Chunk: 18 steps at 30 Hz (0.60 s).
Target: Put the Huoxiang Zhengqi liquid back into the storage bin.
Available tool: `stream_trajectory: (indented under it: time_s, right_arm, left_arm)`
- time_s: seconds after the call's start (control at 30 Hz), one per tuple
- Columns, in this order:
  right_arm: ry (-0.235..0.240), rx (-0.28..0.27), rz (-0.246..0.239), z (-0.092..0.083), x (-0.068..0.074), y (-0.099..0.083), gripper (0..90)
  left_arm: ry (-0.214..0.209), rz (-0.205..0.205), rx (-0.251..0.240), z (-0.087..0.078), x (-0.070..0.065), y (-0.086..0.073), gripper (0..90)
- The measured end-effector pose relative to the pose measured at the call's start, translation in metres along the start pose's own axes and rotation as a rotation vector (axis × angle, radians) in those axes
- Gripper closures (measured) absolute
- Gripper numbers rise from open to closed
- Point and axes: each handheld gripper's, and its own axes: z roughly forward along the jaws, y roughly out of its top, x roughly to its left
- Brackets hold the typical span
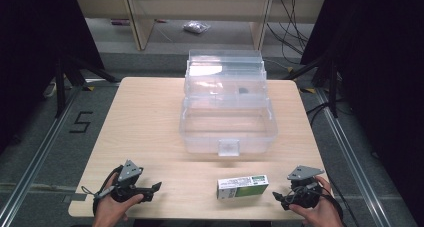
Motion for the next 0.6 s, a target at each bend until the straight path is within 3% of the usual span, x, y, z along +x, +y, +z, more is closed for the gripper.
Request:
stream_trajectory:
  time_s: [0.07, 0.13, 0.2, 0.27, 0.33, 0.37, 0.43, 0.6]
  right_arm:
    - [0.003, -0.004, -0.022, -0.001, 0.000, 0.001, 18.1]
    - [0.009, 0.018, 0.003, -0.004, 0.005, 0.003, 18.1]
    - [0.003, -0.005, -0.053, -0.005, 0.005, 0.006, 18.1]
    - [0.022, 0.001, -0.061, -0.009, 0.008, 0.010, 18.2]
    - [0.001, 0.004, -0.075, -0.012, 0.011, 0.014, 18.1]
    - [0.006, 0.006, -0.052, -0.013, 0.016, 0.017, 17.9]
    - [0.010, 0.010, -0.108, -0.016, 0.016, 0.023, 17.7]
    - [0.015, -0.020, -0.166, -0.023, 0.022, 0.037, 16.7]
  left_arm:
    - [-0.002, 0.002, 0.002, 0.000, 0.000, 0.000, 14.9]
    - [-0.002, 0.000, 0.002, 0.000, 0.000, 0.000, 14.9]
    - [0.000, 0.001, 0.006, 0.000, 0.000, 0.000, 14.9]
    - [-0.006, -0.009, -0.001, 0.001, 0.000, 0.000, 14.9]
    - [-0.006, -0.009, 0.005, 0.001, -0.001, 0.000, 14.9]
    - [-0.007, 0.001, 0.005, 0.000, 0.000, 0.000, 14.9]
    - [-0.008, -0.007, -0.002, 0.001, -0.001, 0.000, 14.9]
    - [-0.008, -0.008, -0.001, 0.001, -0.001, 0.000, 14.9]
